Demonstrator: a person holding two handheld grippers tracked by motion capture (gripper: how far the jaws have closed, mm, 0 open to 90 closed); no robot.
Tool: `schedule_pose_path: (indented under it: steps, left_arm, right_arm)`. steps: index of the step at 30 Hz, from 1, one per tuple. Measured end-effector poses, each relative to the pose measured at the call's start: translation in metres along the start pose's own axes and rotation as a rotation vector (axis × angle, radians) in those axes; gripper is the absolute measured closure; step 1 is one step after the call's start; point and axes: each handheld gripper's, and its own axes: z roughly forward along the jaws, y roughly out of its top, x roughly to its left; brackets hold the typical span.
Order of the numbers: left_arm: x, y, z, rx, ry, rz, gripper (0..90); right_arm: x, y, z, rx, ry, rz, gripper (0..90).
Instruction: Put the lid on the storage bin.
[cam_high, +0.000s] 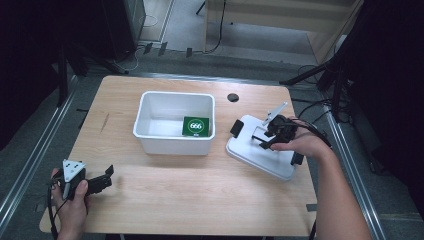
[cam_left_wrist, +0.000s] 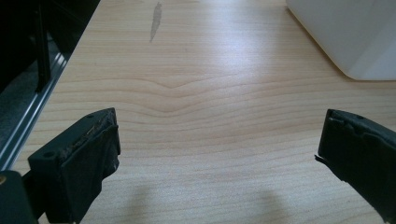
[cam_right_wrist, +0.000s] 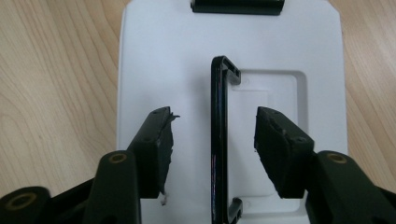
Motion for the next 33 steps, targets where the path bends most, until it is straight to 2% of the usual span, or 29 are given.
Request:
schedule_pose_path:
  steps: [3,13,19,24,27,33]
  left_arm:
    - [0.000,0.000,0.000,0.000,0.000,0.001,0.0]
    - [0.000,0.000,0.000,0.001,0.000,0.001,0.0]
    - [0.000,0.000,0.000,0.001,0.000,0.002,0.0]
    - [0.000,0.000,0.000,0.001,-0.001,0.002,0.0]
    - [0.000,0.000,0.000,0.002,-0.001,0.002,0.0]
    - [0.000,0.000,0.000,0.004,-0.002,0.001,0.0]
  right_arm:
    - [-0.001,-0.005,0.003,0.002,-0.002,0.008,51.4]
    - [-0.002,-0.016,0.009,0.040,-0.059,0.011,63.1]
    - [-0.004,-0.016,0.010,0.058,-0.061,0.039,72.3]
    - [-0.006,-0.017,0.011,0.065,-0.076,0.042,78.9]
    - [-0.007,-0.018,0.009,0.053,-0.093,0.030,83.6]
    - [-0.007,-0.017,0.007,0.056,-0.092,-0.009,85.2]
